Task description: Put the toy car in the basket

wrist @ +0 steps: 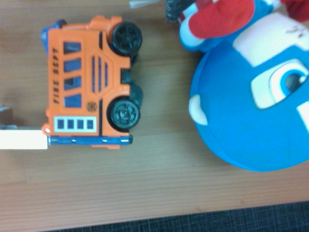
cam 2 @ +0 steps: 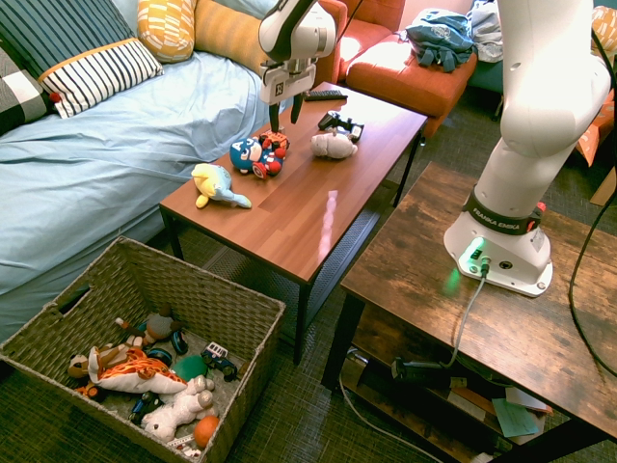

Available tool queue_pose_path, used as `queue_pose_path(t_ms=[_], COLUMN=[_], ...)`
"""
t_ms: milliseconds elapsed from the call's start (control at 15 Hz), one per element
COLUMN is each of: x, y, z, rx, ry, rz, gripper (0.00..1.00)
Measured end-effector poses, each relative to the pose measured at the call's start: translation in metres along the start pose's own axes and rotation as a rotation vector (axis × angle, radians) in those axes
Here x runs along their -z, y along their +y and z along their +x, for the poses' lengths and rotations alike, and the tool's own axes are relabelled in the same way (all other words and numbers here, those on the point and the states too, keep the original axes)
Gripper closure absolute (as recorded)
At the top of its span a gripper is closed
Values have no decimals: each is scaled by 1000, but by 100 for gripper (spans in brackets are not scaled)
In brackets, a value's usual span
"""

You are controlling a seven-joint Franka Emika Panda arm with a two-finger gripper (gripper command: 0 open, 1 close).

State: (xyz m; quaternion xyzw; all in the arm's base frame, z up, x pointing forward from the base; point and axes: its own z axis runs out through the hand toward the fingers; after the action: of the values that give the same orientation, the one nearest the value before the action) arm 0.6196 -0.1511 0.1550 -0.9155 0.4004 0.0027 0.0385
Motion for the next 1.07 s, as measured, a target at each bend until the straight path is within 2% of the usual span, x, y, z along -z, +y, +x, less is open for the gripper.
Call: queue_pose_path(t_ms=[67, 133, 467, 1067], x=[-12, -20, -38, -38], y=[-4, -8, -10, -12], z=[4, 9, 21, 22], rx=[1, 4, 5, 15], ry=[2, 9, 15, 11], rz=[-4, -4, -8, -7], gripper=[0, 100, 100, 100])
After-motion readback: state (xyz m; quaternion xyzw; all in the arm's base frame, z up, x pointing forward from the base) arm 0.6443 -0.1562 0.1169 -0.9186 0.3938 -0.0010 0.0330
